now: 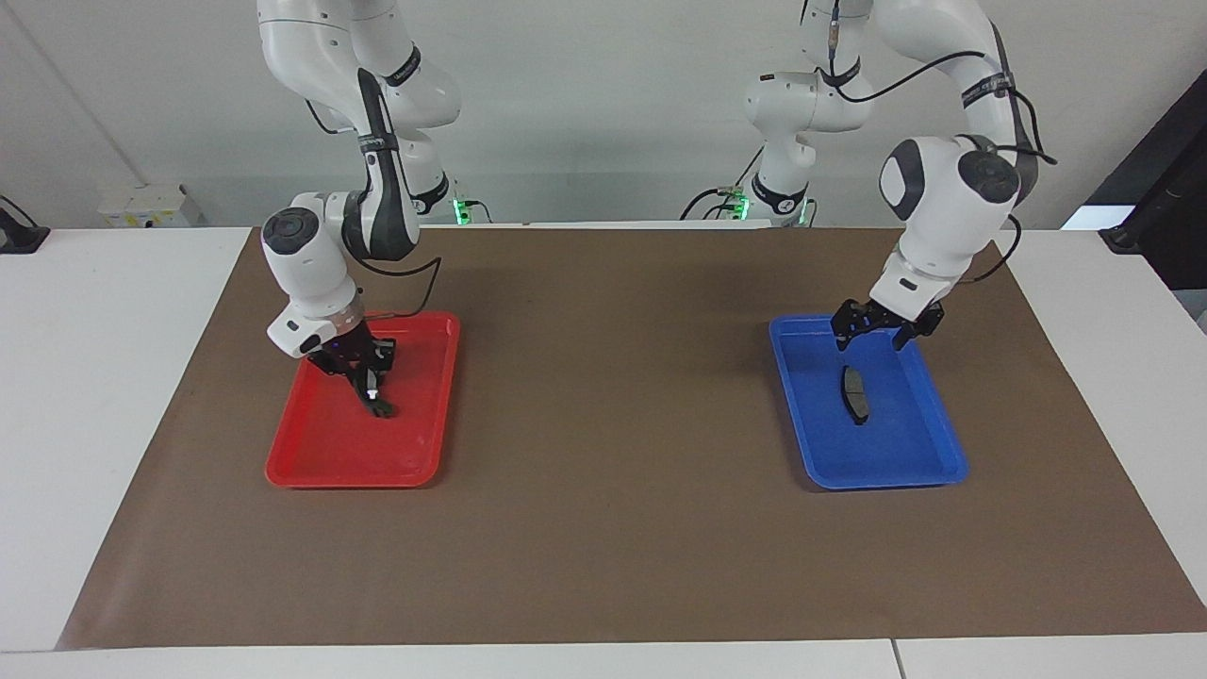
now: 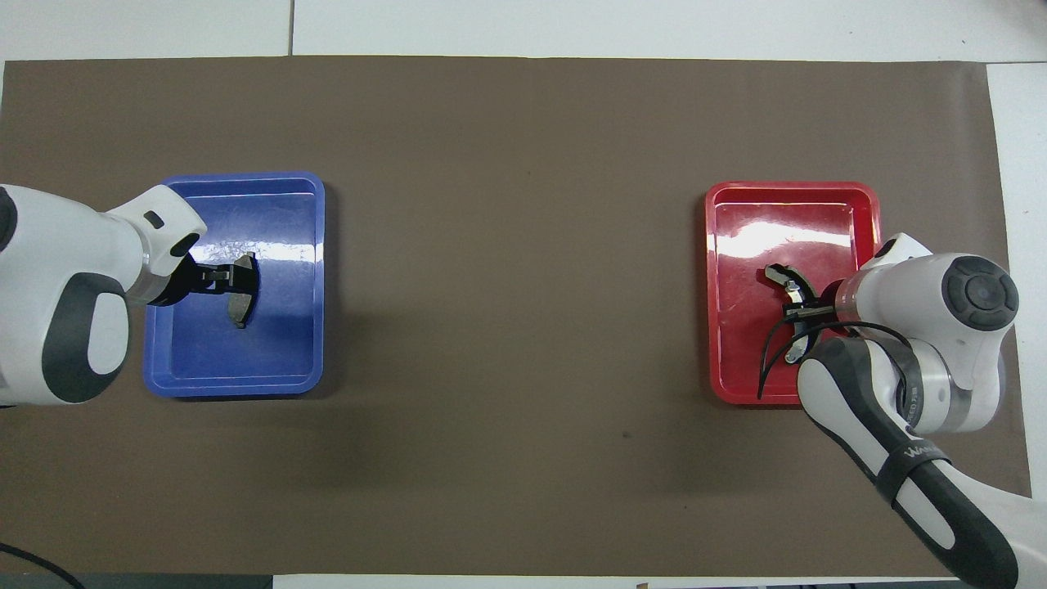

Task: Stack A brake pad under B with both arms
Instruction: 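Grasp the brake pad in the blue tray with the left gripper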

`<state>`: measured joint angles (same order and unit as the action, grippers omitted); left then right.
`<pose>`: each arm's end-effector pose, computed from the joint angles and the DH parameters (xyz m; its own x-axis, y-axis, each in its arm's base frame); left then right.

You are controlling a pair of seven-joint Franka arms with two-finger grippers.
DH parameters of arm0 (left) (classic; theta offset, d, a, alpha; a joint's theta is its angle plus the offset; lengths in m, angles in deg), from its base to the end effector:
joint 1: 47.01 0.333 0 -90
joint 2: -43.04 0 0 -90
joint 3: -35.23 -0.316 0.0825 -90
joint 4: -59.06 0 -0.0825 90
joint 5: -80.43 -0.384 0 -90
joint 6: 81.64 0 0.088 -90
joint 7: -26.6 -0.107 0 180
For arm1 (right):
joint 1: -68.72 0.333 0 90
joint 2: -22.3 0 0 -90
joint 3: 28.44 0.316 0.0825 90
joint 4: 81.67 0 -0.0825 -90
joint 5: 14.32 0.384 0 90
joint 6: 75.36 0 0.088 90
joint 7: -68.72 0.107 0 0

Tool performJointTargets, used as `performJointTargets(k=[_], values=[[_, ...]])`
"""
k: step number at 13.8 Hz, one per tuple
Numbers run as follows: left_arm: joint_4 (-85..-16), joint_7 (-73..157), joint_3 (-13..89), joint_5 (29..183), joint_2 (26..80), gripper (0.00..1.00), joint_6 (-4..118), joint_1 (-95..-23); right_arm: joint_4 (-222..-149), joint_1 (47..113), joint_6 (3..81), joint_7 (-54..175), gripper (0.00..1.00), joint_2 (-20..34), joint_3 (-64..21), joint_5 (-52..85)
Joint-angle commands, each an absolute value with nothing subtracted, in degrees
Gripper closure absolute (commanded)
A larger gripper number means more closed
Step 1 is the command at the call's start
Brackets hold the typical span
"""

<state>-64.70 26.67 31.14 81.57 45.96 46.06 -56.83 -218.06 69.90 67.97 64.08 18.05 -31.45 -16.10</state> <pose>0.5428 -0.0553 0.3758 0.9961 -0.0867 0.0179 -0.0869 -0.9961 0.0123 0.5057 -0.0160 0.2947 0.9962 0.0742 0.0446 0.0731 -0.9970 0.0273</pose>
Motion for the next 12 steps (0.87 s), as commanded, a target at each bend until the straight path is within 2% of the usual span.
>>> performJointTargets(k=[1,4,7,9,12], values=[[-67.75,26.6,30.66,80.79,50.06,0.02,54.04,-57.29,-217.46,69.6,68.25,62.3,1.0,17.82,-31.16,-15.02],[-69.26,25.99,30.57,80.79,54.89,0.02,58.8,-56.51,-215.97,69.6,66.42,62.3,1.0,17.82,-31.25,-15.02],[-69.26,26.07,30.57,80.79,55.7,0.03,59.61,-56.5,-211.59,69.6,59.92,62.48,1.0,18.52,-31.16,-15.02],[-68.82,26.07,30.57,80.79,55.61,0.2,58.21,-56.5,-208.68,69.16,55.36,62.48,1.0,19.05,-31.16,-14.93],[-67.42,24.41,30.48,80.79,54.82,0.61,55.05,-56.59,-207.88,69.16,53.14,62.48,1.0,20.72,-31.16,-14.32]])
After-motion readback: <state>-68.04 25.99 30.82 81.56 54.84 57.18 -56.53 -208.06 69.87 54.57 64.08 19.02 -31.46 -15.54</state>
